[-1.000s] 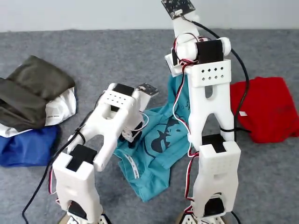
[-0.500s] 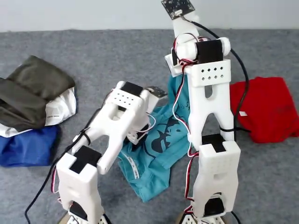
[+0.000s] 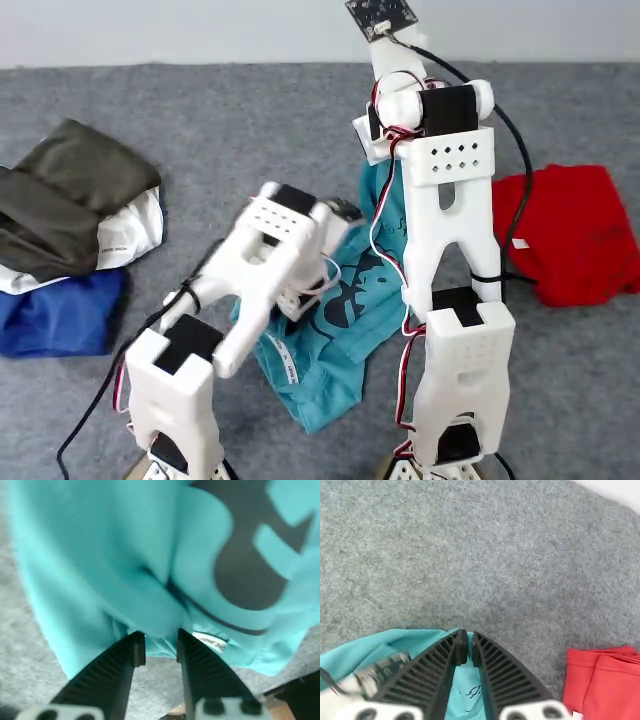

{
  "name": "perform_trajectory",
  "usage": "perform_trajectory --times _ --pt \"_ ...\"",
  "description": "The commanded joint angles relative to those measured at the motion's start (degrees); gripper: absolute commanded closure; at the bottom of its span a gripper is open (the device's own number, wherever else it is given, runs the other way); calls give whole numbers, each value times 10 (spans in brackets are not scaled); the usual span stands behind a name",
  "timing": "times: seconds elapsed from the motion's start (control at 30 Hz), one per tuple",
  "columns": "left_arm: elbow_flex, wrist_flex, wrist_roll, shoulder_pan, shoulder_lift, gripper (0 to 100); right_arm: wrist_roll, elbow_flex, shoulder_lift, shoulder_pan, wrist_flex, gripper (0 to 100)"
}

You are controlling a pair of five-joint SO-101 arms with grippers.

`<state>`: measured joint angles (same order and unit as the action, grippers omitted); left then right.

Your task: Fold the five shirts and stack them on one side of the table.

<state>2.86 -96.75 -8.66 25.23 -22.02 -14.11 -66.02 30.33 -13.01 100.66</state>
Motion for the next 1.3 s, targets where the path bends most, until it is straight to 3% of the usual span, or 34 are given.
perform_trajectory --times 0.0,0.4,0.77,0.93,1.17,1.27 --pt "17 19 -8 50 4 885 4 1 -2 5 22 990" --pt "61 61 -8 15 4 885 4 1 -2 5 22 990" --pt "152 144 -7 93 4 885 5 1 -2 3 22 990" --pt "148 146 -7 95 5 987 5 2 -1 1 22 990" --pt "133 135 -11 95 11 987 5 2 -1 1 22 990" --pt "83 78 -12 85 11 987 5 3 -1 1 22 990"
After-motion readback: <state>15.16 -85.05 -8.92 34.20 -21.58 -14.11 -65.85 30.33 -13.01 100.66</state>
